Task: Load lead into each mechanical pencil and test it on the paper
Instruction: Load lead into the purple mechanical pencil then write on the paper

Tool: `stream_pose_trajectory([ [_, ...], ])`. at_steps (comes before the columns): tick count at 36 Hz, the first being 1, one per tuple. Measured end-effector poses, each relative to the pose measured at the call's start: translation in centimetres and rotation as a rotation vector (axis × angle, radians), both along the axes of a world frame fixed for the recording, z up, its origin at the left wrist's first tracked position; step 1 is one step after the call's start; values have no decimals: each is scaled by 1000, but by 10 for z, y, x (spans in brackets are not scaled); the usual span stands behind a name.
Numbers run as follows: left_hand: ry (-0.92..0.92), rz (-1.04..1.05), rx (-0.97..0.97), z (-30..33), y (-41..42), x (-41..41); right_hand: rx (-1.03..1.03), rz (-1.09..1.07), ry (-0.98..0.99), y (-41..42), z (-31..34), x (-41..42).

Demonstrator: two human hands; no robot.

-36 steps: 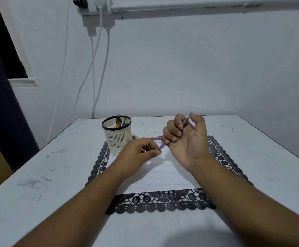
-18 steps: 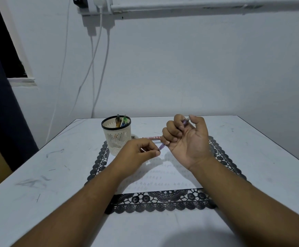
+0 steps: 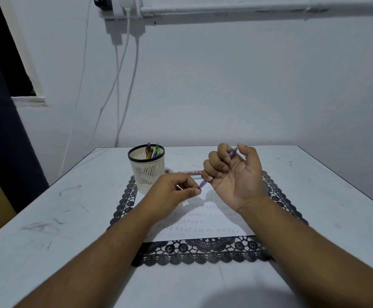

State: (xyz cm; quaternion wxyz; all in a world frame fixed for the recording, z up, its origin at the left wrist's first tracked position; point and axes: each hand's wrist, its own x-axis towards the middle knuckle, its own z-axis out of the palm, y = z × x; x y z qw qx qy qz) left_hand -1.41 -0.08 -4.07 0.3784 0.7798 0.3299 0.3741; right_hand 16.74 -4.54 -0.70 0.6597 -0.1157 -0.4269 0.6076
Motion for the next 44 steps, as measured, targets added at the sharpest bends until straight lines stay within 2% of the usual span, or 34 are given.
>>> stream_pose_trajectory([
  [44,18,5,3,2,-2,0,-16,7,-4,1,-2,1],
])
